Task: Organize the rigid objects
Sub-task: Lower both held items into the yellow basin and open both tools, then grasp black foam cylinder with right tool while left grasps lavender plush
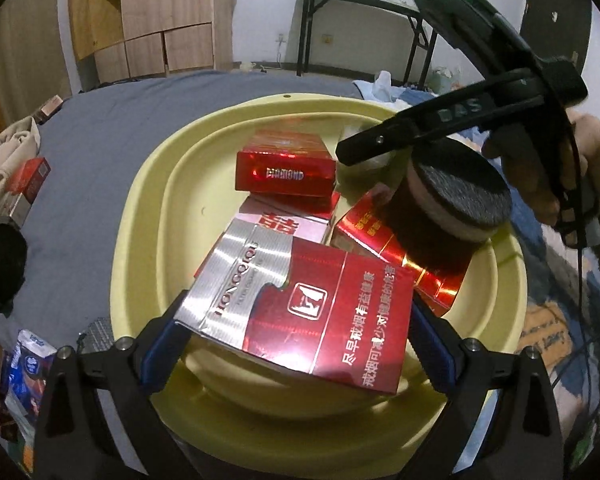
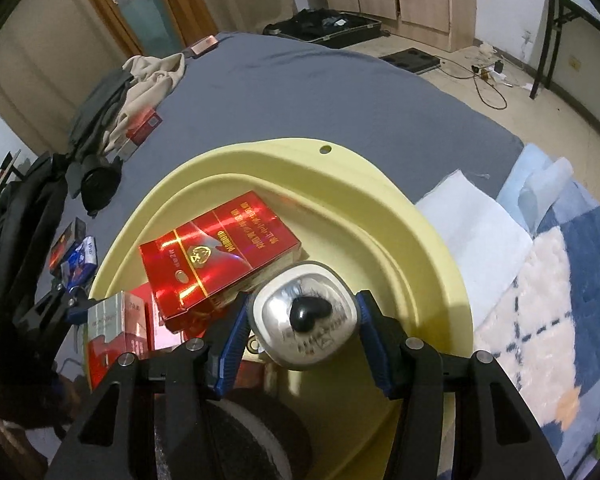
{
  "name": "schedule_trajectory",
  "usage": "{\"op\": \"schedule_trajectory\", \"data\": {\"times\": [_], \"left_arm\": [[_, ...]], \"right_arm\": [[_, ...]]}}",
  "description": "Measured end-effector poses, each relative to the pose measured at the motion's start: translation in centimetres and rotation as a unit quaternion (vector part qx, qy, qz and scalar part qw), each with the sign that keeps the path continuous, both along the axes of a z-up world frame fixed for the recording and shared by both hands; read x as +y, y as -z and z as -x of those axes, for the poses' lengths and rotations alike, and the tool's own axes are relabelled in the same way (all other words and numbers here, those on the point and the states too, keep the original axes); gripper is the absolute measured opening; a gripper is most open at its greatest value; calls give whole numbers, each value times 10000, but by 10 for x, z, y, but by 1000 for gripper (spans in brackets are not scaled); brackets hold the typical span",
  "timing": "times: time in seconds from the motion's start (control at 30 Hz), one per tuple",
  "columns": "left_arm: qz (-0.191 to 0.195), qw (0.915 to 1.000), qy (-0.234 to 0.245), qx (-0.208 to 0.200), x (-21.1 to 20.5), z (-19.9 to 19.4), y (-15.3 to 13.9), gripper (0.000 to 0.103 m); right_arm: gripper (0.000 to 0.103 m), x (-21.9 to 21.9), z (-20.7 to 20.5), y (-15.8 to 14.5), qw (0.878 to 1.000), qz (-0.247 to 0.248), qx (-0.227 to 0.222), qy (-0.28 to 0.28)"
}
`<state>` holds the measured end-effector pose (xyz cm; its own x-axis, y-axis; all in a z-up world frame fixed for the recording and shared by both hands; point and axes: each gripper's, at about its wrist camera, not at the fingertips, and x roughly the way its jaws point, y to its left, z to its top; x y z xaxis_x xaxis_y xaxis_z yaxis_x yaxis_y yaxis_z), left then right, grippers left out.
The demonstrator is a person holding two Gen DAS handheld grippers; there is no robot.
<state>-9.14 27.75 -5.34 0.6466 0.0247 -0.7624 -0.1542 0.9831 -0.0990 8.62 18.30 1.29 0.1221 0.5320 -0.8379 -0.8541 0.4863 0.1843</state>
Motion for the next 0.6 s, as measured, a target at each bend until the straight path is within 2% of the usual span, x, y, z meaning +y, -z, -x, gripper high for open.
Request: {"op": "schedule_trajectory", "data": {"times": [0.07,0.1,0.13,0.2,0.27,0.33,0.4,0.5,0.6], "left_arm": [[35,9999,25,-121,1,3,0,103],[28,9999,-11,-162,1,4,-2,103],[25,9998,-27,-201,1,6,-5,103],[-5,9994,-25,-338,-2,10,-14,103],[-105,9988,-66,-472,-6,14,-25,103],[-213,9974,-91,-682,-12,22,-44,103],[-219,9956,-119,-906,-18,27,-64,103],[-190,9917,9,-1274,-43,26,-98,103],[-175,9875,417,-1511,-79,5,-126,103]], "right_arm": [[72,-11,4,-4,9994,-277,155,-99],[91,-19,5,-8,9986,-478,206,-125],[99,-26,6,-14,9978,-645,153,-50],[99,-40,10,-25,9962,-874,31,32],[99,-61,16,-42,9931,-1117,-295,220],[100,-93,23,-62,9869,-1434,-558,484],[101,-131,28,-78,9812,-1661,-624,762],[103,-214,43,-107,9682,-1868,-907,1396],[103,-316,67,-131,9470,-2075,-1209,2132]]}}
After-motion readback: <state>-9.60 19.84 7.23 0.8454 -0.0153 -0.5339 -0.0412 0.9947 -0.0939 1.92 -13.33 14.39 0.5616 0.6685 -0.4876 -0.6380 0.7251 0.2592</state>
